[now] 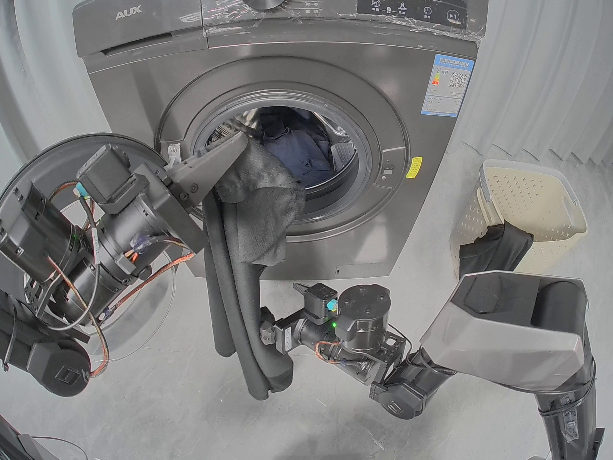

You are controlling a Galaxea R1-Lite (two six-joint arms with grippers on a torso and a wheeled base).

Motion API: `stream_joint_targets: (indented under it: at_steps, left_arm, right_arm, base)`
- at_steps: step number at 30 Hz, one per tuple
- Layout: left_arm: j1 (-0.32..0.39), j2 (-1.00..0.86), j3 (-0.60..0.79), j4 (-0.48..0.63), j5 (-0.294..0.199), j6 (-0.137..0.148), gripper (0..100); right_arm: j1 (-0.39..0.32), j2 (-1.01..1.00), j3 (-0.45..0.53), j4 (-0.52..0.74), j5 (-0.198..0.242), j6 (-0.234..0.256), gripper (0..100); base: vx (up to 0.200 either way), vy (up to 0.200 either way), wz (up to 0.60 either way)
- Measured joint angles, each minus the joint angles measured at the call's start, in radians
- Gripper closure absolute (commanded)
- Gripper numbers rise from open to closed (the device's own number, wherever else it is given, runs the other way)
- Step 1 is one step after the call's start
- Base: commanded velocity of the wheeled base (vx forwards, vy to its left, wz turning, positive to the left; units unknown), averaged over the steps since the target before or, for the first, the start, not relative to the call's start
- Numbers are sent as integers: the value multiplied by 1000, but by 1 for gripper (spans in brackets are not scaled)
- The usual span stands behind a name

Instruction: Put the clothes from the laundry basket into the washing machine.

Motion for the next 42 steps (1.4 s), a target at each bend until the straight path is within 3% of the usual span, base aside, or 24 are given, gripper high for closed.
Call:
stream_joint_targets:
  at_steps: [8, 14, 24, 39, 42]
  left_arm:
    - [2, 3, -4, 2, 5, 1, 100]
    - [16, 14, -29, 2, 36, 2, 100]
    - [37, 18, -59, 2, 44, 1, 100]
    - [38, 10, -62, 0, 42, 1, 100]
    - [38, 9, -63, 0, 41, 1, 100]
  right_arm:
    - [26, -4, 10, -12, 0, 4, 0]
    - [43, -7, 30, -17, 0, 6, 0]
    - [33, -12, 56, -14, -3, 7, 0]
    - [-118, -105, 147, 0, 0, -1, 0]
    - [-166, -129, 170, 0, 25, -4, 0]
  base:
    - [0, 0, 0]
    - [0, 0, 0]
    - [0, 0, 0]
    - [0, 0, 0]
    - [0, 0, 0]
